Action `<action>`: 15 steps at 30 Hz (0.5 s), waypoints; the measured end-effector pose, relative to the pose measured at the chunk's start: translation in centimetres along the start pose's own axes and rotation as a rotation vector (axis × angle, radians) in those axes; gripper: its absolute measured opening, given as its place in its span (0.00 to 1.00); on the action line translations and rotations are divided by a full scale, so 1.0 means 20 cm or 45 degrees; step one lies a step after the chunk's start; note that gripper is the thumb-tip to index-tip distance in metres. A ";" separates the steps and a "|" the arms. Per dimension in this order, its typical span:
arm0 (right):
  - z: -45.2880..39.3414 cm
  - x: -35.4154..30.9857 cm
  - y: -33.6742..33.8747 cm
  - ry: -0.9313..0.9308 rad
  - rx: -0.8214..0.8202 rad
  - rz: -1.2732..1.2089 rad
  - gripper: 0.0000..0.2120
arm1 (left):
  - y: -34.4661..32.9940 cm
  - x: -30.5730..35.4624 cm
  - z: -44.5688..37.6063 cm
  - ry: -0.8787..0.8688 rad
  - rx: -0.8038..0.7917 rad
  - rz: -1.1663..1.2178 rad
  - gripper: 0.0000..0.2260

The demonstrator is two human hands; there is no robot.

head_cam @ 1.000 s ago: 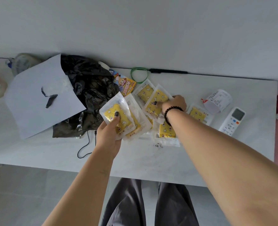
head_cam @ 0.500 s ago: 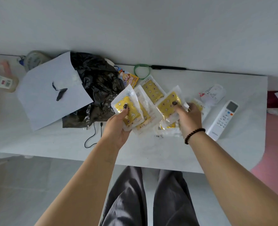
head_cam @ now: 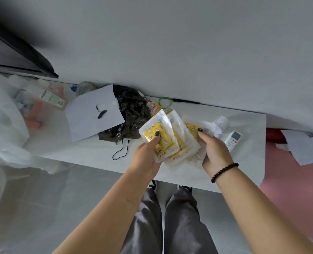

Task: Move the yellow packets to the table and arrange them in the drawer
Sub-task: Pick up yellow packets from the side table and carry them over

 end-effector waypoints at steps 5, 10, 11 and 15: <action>0.23 -0.13 -0.03 -0.078 -0.224 0.180 0.08 | -0.07 -0.03 0.28 -0.058 0.051 -0.062 0.11; 0.43 -0.16 -0.08 -0.122 -0.362 0.413 0.06 | -0.10 -0.06 0.50 -0.152 0.178 -0.048 0.12; 0.47 -0.16 -0.10 -0.121 -0.373 0.450 0.06 | -0.10 -0.07 0.55 -0.170 0.211 -0.024 0.12; 0.62 -0.12 -0.19 -0.094 -0.428 0.599 0.09 | -0.09 -0.10 0.76 -0.262 0.358 0.065 0.11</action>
Point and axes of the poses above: each hand's wrist, its own z-axis away from the middle knuckle, its own y-axis out of the back of the hand, x = y × z, the point moved 1 cm from there along -z, towards the middle knuckle, and after that the axes turned 15 degrees about -z, right-handed, at the moved point
